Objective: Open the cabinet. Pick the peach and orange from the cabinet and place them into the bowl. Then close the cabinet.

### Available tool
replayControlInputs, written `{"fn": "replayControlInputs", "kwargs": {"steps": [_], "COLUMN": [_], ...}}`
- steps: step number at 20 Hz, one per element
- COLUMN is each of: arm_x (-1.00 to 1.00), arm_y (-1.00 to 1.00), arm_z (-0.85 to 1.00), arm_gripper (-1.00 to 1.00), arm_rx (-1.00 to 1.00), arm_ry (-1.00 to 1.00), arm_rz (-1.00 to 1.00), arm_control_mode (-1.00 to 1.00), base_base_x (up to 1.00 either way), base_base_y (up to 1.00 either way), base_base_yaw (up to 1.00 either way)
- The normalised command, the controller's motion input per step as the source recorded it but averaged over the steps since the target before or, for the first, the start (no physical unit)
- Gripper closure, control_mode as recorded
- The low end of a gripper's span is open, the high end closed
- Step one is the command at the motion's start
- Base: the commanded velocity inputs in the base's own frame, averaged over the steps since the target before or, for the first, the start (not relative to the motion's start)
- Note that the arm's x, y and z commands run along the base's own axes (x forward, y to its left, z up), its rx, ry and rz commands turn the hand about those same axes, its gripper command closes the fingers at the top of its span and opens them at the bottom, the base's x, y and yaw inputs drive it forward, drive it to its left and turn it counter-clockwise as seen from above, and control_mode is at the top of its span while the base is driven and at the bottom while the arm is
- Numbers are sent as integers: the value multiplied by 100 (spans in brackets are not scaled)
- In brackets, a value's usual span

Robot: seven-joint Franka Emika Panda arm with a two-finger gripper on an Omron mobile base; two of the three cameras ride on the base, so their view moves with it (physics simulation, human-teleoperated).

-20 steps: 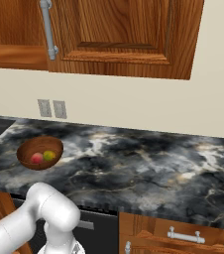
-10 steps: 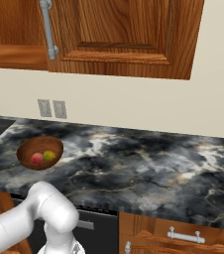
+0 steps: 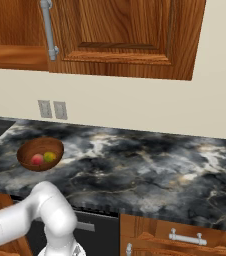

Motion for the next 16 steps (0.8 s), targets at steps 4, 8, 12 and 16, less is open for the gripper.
{"fn": "replayControlInputs", "kwargs": {"steps": [4, 8, 12, 16], "arm_x": [1, 7, 7, 19], "arm_y": [38, 17, 1, -1], "arm_z": [13, 19, 22, 12], "arm_gripper": [-100, -100, -100, -100], "arm_rx": [0, 0, 0, 0], "arm_ry": [-3, -2, -3, 0], "arm_rz": [0, 0, 0, -3], "arm_control_mode": [-100, -100, -100, -100], "base_base_x": [0, 0, 0, 0], "base_base_y": [0, 0, 0, 0], "base_base_yaw": [0, 0, 0, 0]}}
